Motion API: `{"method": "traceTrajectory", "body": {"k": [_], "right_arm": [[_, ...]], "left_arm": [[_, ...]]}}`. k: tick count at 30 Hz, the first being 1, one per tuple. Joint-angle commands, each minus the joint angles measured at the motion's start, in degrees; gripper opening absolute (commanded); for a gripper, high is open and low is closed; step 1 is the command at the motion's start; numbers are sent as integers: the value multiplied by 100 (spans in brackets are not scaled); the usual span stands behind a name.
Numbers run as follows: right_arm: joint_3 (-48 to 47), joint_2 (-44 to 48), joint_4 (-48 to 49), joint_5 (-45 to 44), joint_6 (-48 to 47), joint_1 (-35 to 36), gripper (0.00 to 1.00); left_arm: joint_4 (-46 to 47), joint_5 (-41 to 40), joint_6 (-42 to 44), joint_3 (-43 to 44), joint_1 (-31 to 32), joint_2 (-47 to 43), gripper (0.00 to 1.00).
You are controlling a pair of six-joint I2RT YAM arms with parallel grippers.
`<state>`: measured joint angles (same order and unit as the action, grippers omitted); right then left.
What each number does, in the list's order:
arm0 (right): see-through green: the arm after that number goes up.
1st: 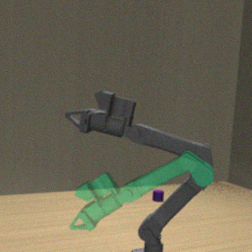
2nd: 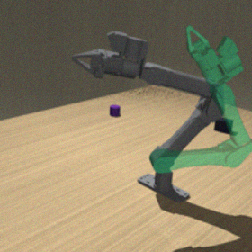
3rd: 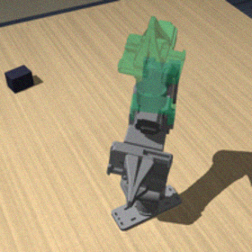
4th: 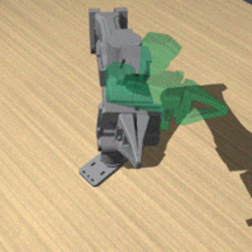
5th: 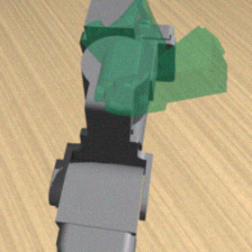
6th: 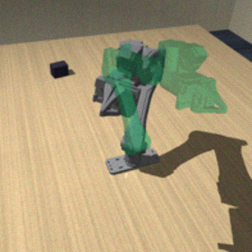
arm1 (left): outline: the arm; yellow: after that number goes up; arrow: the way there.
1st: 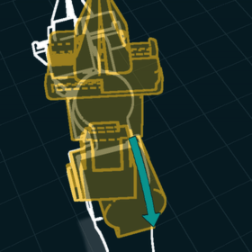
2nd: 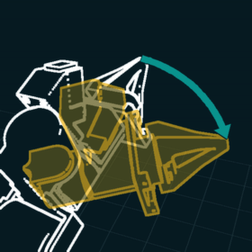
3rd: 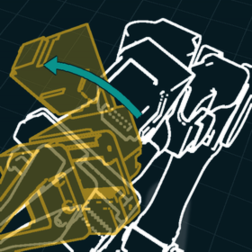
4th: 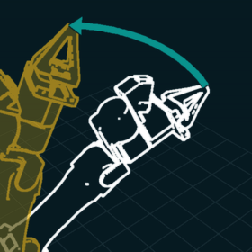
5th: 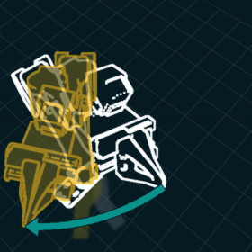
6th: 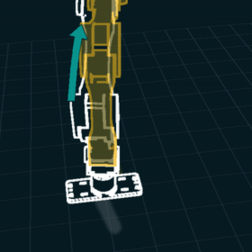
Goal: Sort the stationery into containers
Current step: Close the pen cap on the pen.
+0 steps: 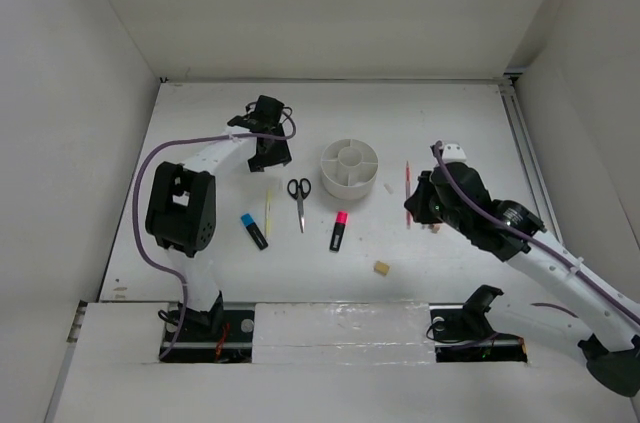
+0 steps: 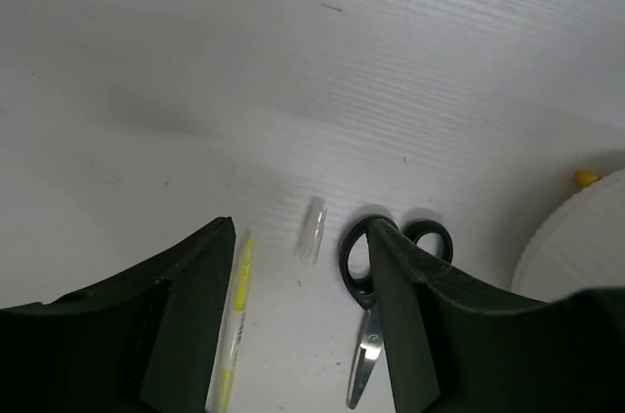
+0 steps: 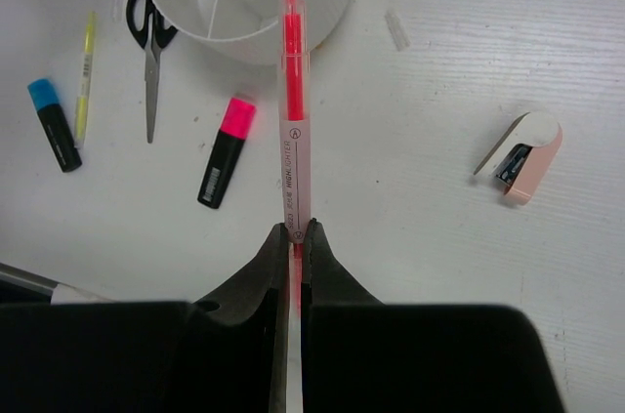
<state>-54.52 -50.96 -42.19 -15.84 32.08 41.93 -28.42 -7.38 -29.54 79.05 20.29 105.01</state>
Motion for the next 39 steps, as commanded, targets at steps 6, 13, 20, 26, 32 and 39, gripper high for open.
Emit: {"method": "traceTrajectory", "body": {"k": [6, 13, 20, 26, 32, 39], "right_arm": [[56, 350, -34, 63, -35, 78, 0], [56, 350, -34, 63, -87, 78, 0], [56, 403, -34, 63, -87, 78, 0], [108, 455, -87, 63, -87, 78, 0], [108, 455, -87, 63, -87, 78, 0], [108, 403, -34, 63, -87, 78, 0]], "left_arm": [[-497, 105, 388, 102, 45, 169, 42], [-375, 491, 493, -74, 45, 282, 42], [-374, 351, 432, -126, 273, 538, 42], [-374, 141, 327, -179, 273, 538, 42], [-427, -62, 265, -179, 273, 538, 37], [-261, 323, 325, -249, 273, 240, 45]]}}
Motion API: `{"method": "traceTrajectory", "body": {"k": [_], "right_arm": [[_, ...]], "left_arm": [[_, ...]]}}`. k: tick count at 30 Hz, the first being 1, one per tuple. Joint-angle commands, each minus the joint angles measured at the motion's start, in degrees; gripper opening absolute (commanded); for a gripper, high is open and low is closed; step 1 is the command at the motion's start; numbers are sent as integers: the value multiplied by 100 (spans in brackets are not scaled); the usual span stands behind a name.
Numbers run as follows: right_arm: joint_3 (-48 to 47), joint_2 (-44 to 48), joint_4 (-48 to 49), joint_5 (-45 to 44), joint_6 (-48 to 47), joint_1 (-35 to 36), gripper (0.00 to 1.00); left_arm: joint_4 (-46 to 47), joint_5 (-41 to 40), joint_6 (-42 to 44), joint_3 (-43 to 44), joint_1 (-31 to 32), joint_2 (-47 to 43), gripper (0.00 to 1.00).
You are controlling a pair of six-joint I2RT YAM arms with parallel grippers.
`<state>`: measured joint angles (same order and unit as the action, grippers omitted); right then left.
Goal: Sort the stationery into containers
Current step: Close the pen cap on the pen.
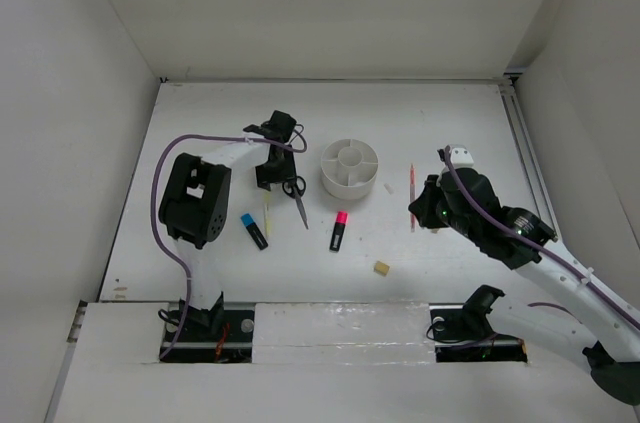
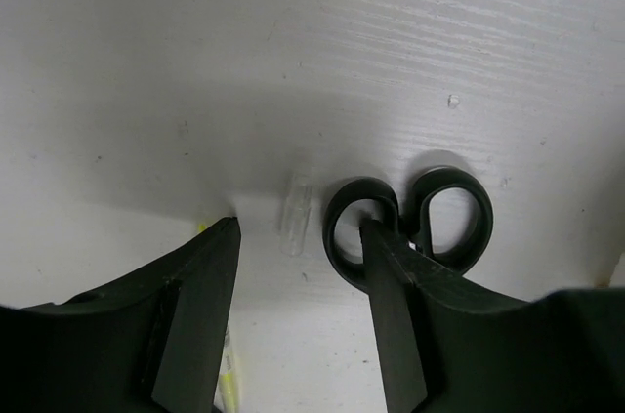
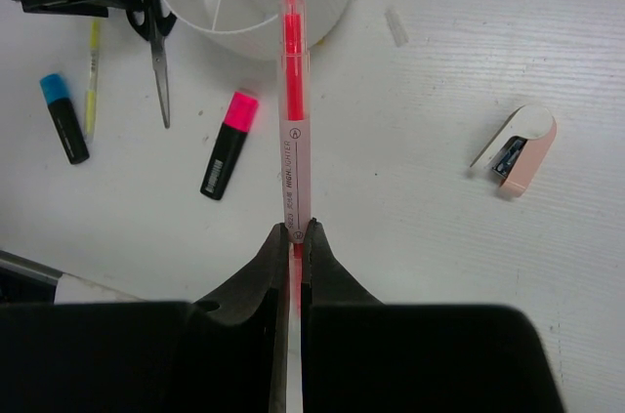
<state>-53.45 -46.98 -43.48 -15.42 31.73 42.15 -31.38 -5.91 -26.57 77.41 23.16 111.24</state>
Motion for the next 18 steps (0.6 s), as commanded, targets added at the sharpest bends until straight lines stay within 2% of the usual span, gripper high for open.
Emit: {"method": "traceTrajectory", "body": {"k": [1, 3, 10, 18], "right_arm": [[1, 5, 95, 21, -52, 56, 0], [1, 5, 95, 21, -52, 56, 0], [1, -56, 95, 21, -52, 56, 0], [1, -109, 95, 74, -105, 56, 0]], "left_arm": [[87, 178, 29, -155, -13, -384, 49], [88, 231, 29, -156, -13, -437, 53], [26, 231, 29, -94, -13, -366, 55], [79, 231, 29, -146, -13, -726, 57]]}}
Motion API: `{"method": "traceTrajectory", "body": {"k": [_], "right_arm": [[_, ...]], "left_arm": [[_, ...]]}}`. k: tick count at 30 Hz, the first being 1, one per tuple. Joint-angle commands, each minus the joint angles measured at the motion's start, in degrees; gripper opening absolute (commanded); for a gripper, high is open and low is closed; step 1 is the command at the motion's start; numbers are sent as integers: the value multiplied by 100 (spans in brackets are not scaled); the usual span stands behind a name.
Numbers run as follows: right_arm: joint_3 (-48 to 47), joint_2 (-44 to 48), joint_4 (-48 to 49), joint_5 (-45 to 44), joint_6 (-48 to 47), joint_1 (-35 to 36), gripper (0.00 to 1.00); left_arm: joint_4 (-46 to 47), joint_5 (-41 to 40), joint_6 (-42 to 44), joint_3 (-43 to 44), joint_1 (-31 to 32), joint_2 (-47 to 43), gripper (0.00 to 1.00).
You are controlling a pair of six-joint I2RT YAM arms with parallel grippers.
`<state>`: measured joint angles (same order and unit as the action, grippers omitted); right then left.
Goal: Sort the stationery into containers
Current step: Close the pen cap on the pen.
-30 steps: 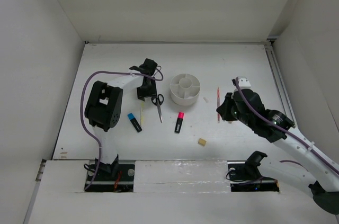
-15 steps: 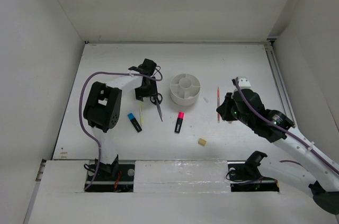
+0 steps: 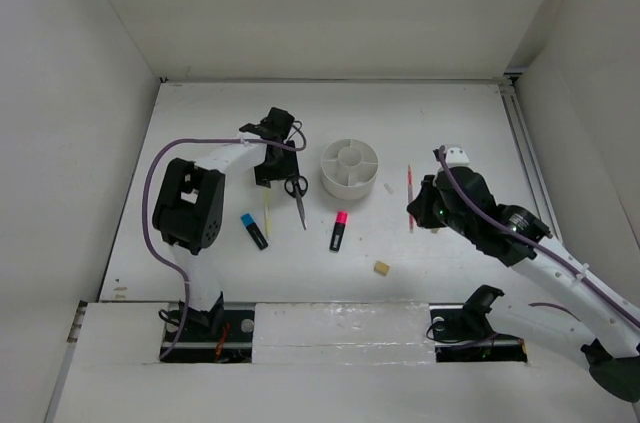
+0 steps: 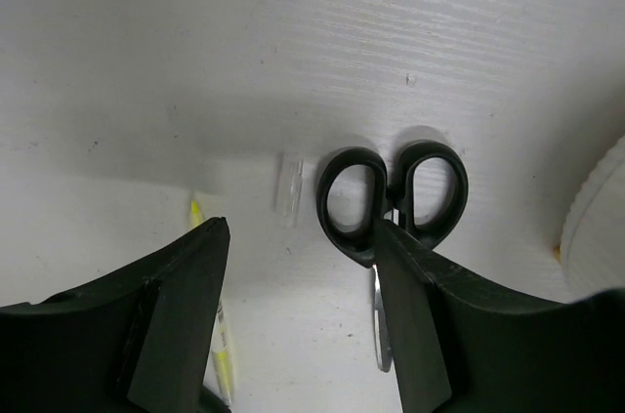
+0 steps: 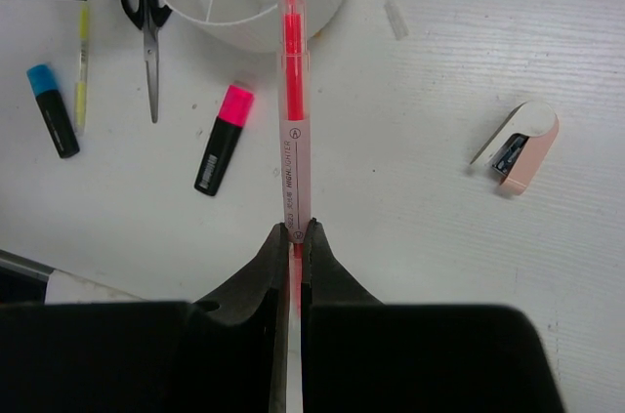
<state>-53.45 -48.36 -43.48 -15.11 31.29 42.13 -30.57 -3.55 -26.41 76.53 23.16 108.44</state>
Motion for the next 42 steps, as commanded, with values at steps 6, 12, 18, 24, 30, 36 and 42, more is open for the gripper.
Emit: {"method": "traceTrajectory", "body": {"k": [6, 12, 18, 24, 30, 36, 42], "right_arm": [[1, -77, 95, 96, -61, 59, 0], [1, -129, 95, 149, -114, 59, 0], [1, -183, 147, 149, -167, 59, 0], [1, -183, 147, 201, -167, 111, 0], [54, -235, 200, 202, -220, 111, 0], [54, -235, 200, 255, -220, 111, 0], [54, -288, 253, 255, -220, 111, 0]], "left_arm": [[77, -5, -39, -59, -179, -500, 58], [24, -155, -154, 64, -242, -342, 58], [24, -242, -206, 187, -242, -122, 57], [24, -242, -206, 318, -242, 89, 56], [-28, -242, -259, 371, -242, 195, 55], [-28, -401, -321, 371, -242, 247, 53], [-81, -401, -373, 371, -242, 247, 53]]}}
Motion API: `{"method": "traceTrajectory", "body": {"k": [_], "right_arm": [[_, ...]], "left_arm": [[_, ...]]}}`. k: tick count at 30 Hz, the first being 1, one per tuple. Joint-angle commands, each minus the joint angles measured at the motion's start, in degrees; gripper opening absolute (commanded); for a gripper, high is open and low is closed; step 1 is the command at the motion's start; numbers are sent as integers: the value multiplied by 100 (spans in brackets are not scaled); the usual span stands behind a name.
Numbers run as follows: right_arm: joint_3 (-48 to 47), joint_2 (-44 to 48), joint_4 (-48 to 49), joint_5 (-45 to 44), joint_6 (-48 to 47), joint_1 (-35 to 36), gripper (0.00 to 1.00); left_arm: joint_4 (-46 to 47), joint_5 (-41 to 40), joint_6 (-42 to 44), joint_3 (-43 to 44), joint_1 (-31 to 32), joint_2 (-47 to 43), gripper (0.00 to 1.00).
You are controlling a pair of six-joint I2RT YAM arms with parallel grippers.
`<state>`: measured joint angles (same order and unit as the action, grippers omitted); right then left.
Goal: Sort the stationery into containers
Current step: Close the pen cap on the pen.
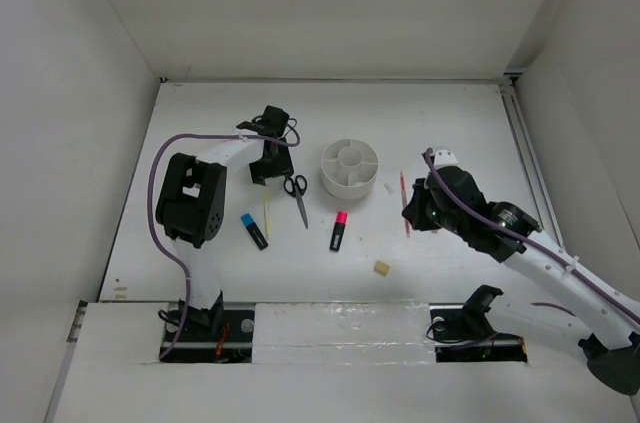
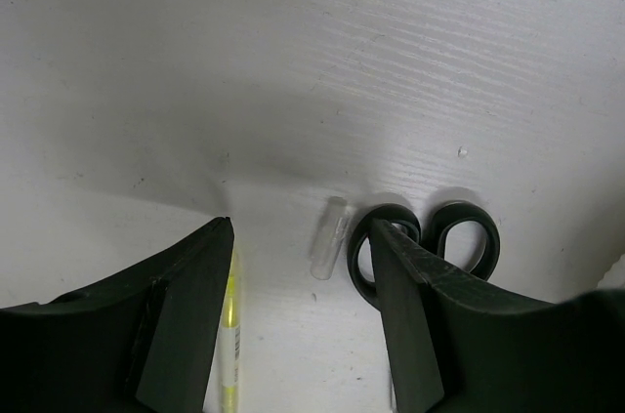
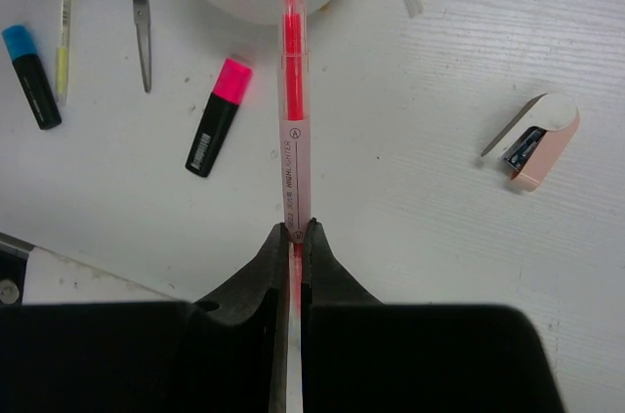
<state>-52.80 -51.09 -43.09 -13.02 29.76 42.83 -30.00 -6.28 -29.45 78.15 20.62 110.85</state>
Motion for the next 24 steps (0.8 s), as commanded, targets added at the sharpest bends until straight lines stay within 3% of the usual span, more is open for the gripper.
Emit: {"method": "traceTrajectory", "body": {"k": [1, 24], "right_arm": [[-11, -15, 213, 45, -67, 41, 0], [-11, -173, 213, 97, -119, 41, 0]], "left_arm": [[-138, -127, -69, 209, 12, 7, 53], [82, 146, -69, 51, -164, -485, 53]]}}
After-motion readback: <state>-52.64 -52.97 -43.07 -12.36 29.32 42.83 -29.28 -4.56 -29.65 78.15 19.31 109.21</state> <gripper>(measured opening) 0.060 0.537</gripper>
